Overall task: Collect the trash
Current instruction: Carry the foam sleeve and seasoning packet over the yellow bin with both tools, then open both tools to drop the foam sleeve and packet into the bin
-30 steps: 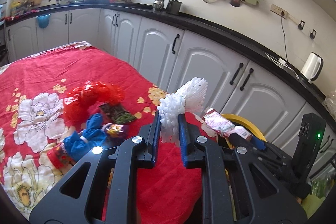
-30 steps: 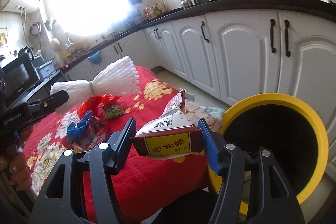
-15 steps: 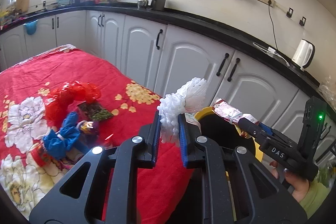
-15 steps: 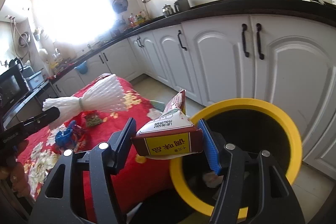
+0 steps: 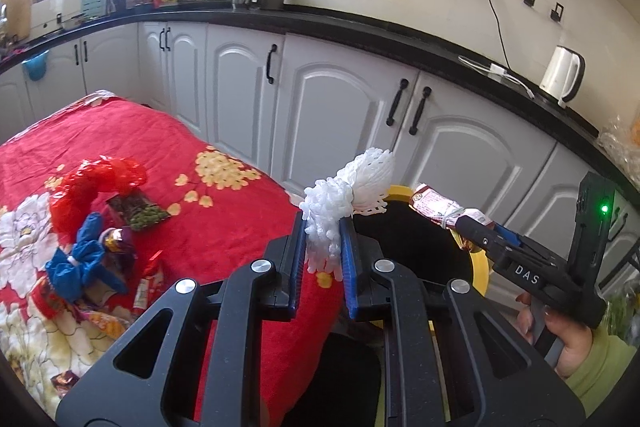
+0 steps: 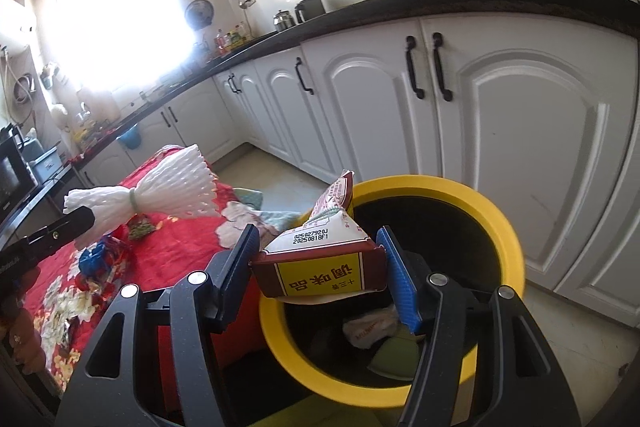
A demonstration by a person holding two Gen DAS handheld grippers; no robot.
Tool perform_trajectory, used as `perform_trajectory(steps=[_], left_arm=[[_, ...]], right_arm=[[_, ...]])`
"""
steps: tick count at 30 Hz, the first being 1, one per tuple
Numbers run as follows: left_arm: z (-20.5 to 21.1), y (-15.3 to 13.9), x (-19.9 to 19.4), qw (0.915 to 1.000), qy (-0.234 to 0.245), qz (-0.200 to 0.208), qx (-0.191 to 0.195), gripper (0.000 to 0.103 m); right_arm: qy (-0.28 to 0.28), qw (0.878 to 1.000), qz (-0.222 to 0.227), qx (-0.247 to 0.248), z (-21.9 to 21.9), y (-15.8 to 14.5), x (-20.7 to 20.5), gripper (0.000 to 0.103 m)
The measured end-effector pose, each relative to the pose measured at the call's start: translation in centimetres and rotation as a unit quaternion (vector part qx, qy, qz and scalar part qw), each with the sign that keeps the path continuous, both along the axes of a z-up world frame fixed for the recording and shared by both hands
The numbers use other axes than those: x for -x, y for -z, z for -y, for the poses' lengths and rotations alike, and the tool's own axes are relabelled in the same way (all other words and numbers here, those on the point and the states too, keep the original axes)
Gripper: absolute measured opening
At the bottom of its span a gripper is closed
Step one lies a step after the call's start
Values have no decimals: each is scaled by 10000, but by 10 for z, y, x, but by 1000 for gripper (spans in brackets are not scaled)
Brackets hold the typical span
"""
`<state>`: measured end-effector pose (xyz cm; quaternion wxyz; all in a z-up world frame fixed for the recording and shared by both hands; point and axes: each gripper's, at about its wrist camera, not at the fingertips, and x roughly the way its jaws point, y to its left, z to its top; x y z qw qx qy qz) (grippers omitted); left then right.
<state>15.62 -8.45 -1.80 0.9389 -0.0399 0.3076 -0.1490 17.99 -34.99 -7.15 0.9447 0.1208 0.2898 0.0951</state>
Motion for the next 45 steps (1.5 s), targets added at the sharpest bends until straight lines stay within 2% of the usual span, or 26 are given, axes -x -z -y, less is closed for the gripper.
perform_trajectory(steps=[13, 25, 42, 43, 45], left_arm=[[47, 20, -7, 9987, 414, -159, -261, 11], [87, 44, -18, 9953, 731, -371, -509, 11], [113, 71, -33, 9913, 905, -661, -688, 12], [113, 72, -33, 9914, 896, -662, -688, 14], [113, 73, -35, 9915, 865, -672, -696, 28]], right_arm=[[279, 9996, -86, -8, 31, 11, 3, 58], [418, 9983, -396, -78, 56, 26, 3, 58], [451, 9956, -779, -244, 66, 50, -4, 59], [466, 9954, -794, -258, 66, 51, -4, 60], [524, 9949, -806, -304, 69, 52, -4, 60]])
